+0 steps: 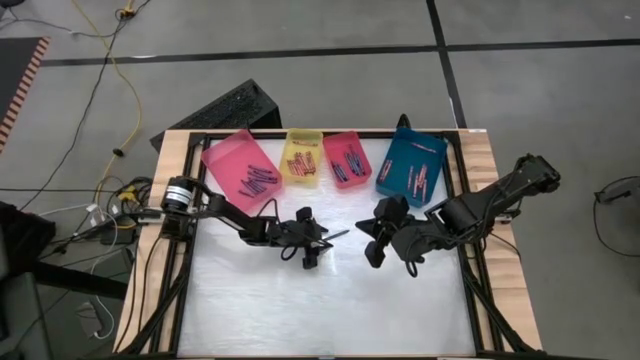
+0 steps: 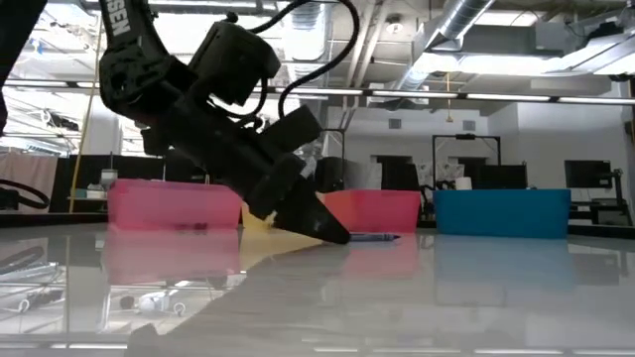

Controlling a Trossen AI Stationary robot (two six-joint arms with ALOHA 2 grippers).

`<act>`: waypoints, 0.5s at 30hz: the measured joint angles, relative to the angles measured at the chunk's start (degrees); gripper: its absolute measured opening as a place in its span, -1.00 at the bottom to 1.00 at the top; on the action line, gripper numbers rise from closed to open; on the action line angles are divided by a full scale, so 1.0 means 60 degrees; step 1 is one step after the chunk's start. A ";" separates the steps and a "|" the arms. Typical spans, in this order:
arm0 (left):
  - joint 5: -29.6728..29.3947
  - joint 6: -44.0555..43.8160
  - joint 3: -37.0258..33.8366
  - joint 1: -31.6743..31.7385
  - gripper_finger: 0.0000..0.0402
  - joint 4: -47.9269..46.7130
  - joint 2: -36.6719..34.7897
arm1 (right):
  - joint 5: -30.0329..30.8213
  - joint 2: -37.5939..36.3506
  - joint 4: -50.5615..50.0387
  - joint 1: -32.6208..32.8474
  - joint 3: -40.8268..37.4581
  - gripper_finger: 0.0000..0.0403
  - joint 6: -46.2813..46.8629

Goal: Sort crayons
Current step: Put the blue crayon into the red bin

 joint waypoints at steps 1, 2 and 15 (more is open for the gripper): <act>-0.0034 -0.0084 0.0030 -0.0003 0.15 0.0067 0.0097 | 0.0000 0.0000 -0.0029 0.0000 0.0000 -1.00 0.0010; -0.0066 -0.0189 0.0036 -0.0007 0.15 0.0137 0.0203 | 0.0000 0.0000 -0.0019 0.0000 0.0000 -1.00 0.0013; -0.0169 -0.1321 0.0033 0.0011 -0.56 -0.0546 0.0663 | -0.0007 0.0000 -0.0067 0.0000 0.0000 -1.00 0.0103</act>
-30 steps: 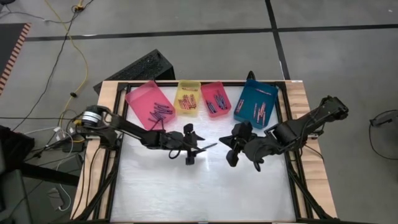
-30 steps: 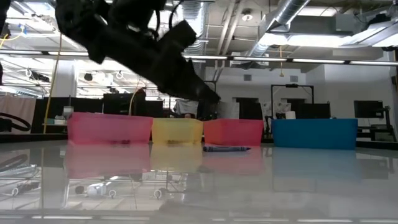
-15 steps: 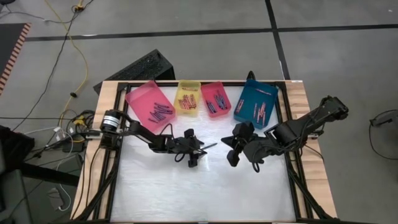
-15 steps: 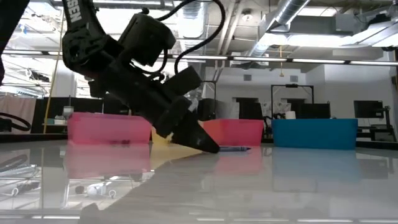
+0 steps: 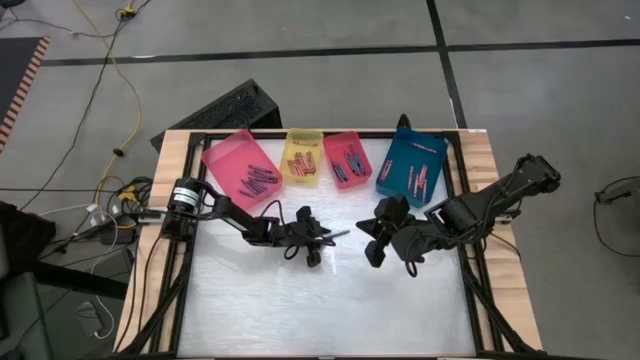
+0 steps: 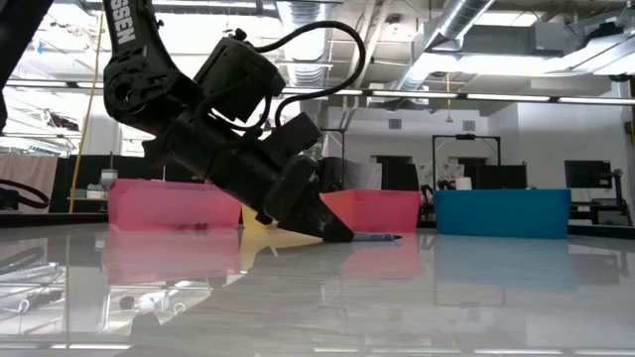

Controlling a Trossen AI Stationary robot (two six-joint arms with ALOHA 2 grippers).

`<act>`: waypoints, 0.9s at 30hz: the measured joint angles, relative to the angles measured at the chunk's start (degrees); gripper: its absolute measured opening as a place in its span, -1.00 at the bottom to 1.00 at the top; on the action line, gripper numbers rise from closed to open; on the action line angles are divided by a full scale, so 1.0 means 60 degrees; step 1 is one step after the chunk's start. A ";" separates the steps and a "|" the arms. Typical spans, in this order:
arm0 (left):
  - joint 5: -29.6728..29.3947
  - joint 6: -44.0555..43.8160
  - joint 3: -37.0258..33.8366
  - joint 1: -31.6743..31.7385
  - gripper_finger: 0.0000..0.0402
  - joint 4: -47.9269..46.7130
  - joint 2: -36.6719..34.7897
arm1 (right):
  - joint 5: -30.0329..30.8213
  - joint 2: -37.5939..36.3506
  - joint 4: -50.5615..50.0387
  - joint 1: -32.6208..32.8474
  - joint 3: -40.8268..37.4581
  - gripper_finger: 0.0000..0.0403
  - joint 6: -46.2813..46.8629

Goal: Sort crayons
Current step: Put the blue crayon into the red bin

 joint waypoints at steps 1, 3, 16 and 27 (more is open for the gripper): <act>0.0009 -0.0001 -0.0003 0.0000 -0.65 -0.0018 0.0002 | 0.0000 0.0000 -0.0008 0.0000 0.0000 -1.00 -0.0003; 0.0073 -0.0002 -0.0007 0.0000 -0.82 -0.0019 0.0006 | 0.0000 0.0000 -0.0008 0.0000 0.0000 -1.00 -0.0008; 0.0518 -0.0837 -0.0092 0.0027 -0.95 -0.0427 -0.0675 | 0.1089 -0.0018 0.0209 0.0408 0.0000 -1.00 -0.0421; 0.0230 -0.0930 -0.0073 0.0240 -0.96 -0.1065 -0.2916 | 0.3896 -0.0033 0.0254 0.1505 0.0000 -1.00 -0.0818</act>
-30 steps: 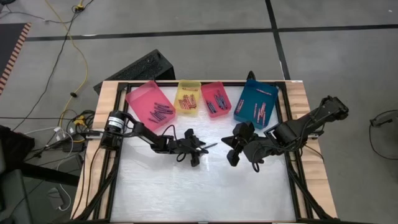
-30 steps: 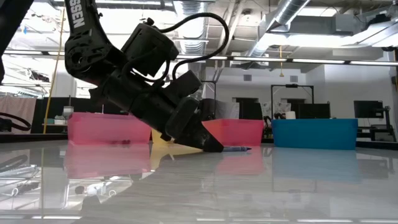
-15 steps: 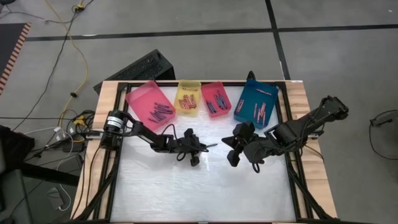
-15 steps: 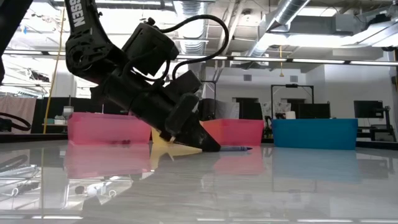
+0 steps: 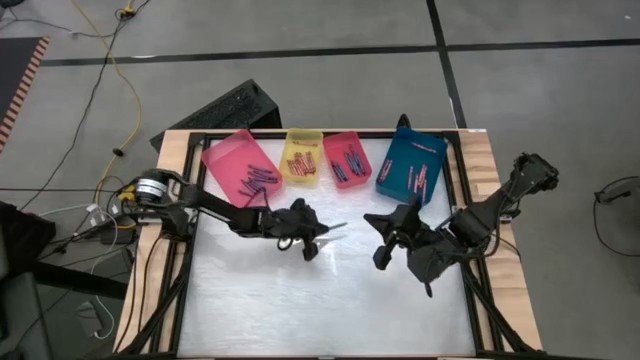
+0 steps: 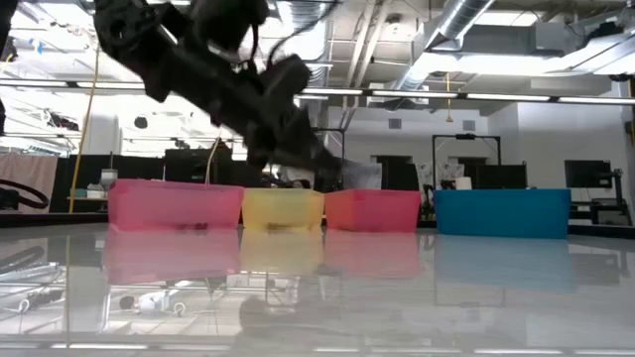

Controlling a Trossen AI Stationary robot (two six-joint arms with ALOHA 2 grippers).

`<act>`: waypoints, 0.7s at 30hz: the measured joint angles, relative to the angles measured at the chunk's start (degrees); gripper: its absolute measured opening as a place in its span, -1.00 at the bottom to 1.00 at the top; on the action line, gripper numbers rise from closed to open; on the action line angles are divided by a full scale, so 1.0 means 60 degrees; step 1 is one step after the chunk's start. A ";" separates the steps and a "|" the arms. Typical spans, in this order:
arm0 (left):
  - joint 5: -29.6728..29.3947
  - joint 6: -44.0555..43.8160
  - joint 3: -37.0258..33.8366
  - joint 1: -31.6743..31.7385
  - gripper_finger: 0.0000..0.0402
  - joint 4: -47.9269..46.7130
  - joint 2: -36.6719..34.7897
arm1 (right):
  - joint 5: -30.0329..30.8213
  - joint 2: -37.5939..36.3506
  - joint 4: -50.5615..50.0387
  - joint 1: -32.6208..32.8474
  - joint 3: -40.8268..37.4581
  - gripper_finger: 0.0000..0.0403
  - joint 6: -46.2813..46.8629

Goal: Sort crayons
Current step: Put the blue crayon into the red bin

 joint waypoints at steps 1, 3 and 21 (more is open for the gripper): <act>-0.0163 0.0041 0.0000 0.0021 -0.96 -0.0017 -0.0220 | 0.0274 0.0000 0.0000 0.0128 0.0000 -1.00 -0.0005; -0.0514 0.0127 0.0000 0.0036 -0.96 -0.0125 -0.0759 | 0.0688 0.0000 0.0040 0.0395 0.0000 -1.00 -0.0178; -0.1542 0.2124 0.0018 -0.0239 -0.96 0.1800 -0.5088 | 0.1030 0.0018 0.1320 0.0020 0.0000 -0.34 -0.0772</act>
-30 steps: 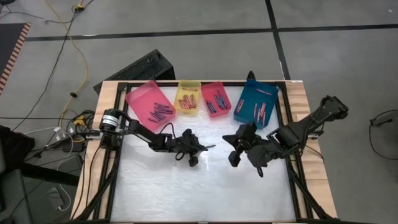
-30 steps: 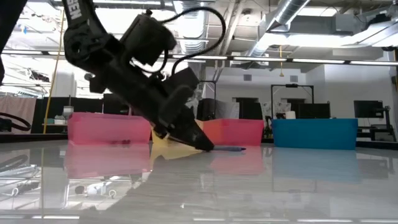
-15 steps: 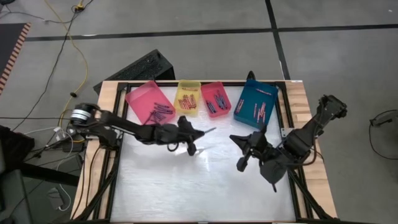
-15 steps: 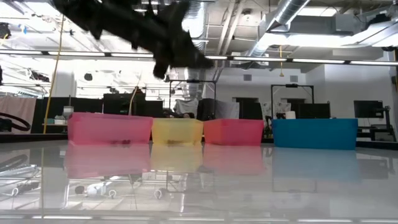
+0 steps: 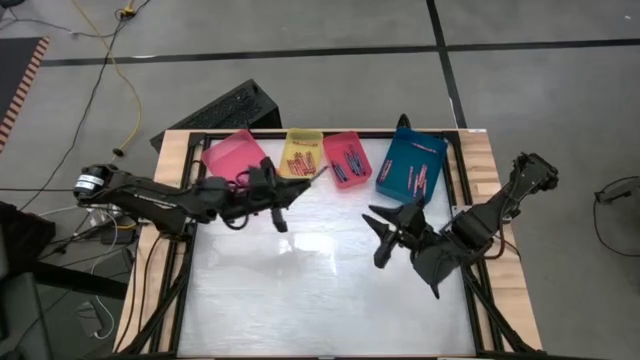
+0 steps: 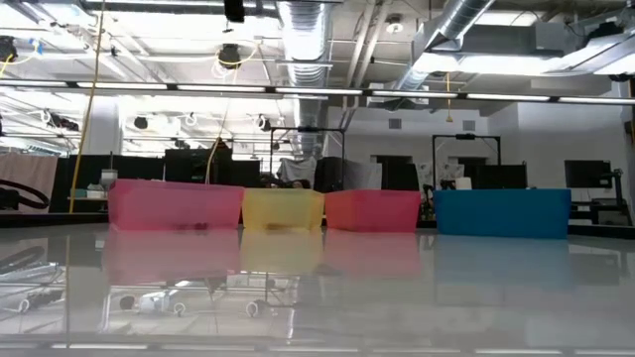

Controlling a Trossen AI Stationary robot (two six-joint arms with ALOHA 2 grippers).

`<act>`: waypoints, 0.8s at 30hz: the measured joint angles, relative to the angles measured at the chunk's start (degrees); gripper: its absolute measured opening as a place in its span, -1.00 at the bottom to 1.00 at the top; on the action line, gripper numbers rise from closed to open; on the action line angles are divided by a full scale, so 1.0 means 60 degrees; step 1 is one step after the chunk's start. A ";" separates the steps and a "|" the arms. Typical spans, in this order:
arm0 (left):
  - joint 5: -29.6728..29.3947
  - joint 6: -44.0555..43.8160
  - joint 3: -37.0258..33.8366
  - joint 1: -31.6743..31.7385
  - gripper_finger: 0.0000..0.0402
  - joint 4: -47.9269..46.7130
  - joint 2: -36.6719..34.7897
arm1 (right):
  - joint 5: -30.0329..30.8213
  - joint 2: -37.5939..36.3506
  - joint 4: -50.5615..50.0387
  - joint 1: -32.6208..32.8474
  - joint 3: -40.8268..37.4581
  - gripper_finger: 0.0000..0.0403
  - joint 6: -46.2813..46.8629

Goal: Sort crayons
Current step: Put the blue crayon into the red bin

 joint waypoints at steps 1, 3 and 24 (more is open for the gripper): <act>0.0002 0.0140 0.0000 -0.0077 -0.96 0.0112 -0.0069 | -0.0138 0.0003 0.0216 -0.0156 0.0000 -0.24 -0.0275; 0.0075 0.0497 0.0000 -0.0258 -0.96 0.0576 -0.0114 | -0.0482 0.0007 0.0856 -0.0456 0.0000 -0.06 -0.0922; 0.1257 0.2027 0.0000 -0.0799 -0.96 0.2433 -0.0069 | -0.6512 0.0863 0.7458 -0.3075 0.0004 0.27 -0.6371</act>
